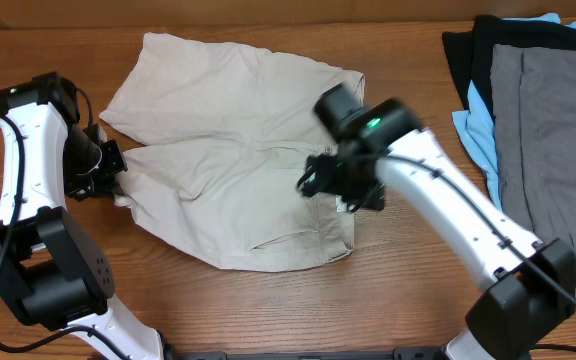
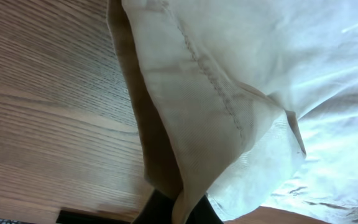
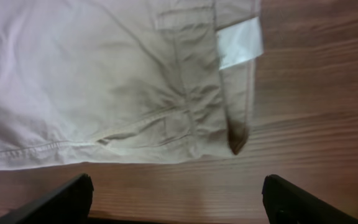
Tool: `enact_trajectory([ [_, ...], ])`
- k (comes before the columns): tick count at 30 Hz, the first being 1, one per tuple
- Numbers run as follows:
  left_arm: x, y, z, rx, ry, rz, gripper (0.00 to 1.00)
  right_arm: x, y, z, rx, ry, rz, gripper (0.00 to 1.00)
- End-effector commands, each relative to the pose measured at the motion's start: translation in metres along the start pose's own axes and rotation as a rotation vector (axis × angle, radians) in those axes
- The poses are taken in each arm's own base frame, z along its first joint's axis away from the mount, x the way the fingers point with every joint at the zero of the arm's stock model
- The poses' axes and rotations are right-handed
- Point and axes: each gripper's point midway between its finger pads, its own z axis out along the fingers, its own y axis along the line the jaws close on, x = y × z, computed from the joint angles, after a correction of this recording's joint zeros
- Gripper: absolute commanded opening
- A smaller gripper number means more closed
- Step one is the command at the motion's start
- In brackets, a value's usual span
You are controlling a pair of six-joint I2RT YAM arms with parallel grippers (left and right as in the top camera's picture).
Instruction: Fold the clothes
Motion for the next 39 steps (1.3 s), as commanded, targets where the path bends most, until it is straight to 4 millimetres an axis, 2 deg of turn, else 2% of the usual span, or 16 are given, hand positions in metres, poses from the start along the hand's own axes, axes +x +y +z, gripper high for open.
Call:
enact_trajectory([
  [1,0.000,-0.011,-0.009,0.025,-0.023,0.042,0.04,0.025,0.005,0.006,0.054,-0.040,0.081,0.91],
  [7,0.002,-0.017,-0.018,0.027,-0.058,0.064,0.04,0.059,0.001,0.027,0.082,-0.028,0.090,0.91],
  [15,0.010,-0.020,-0.061,0.052,-0.218,0.079,0.04,0.099,0.005,0.039,-0.023,-0.009,0.003,0.95],
  [19,0.020,-0.018,-0.075,0.053,-0.256,0.081,0.04,0.118,-0.005,0.056,-0.014,0.050,-0.002,0.94],
  [22,0.029,-0.012,-0.080,0.026,-0.257,0.067,0.04,0.126,-0.010,0.064,-0.011,0.085,-0.012,0.93],
  [26,0.036,-0.011,-0.080,0.024,-0.255,0.067,0.04,0.122,-0.003,0.070,-0.046,0.064,-0.056,0.93],
  [30,0.035,-0.010,-0.068,0.024,-0.242,0.057,0.04,0.106,-0.006,0.075,-0.045,0.003,-0.038,0.91],
  [36,0.033,-0.009,-0.044,0.023,-0.215,0.022,0.04,0.089,-0.048,0.092,0.028,0.001,0.075,0.77],
  [39,0.034,-0.008,-0.036,0.021,-0.204,0.014,0.04,0.078,-0.065,0.098,0.034,-0.001,0.113,0.77],
])
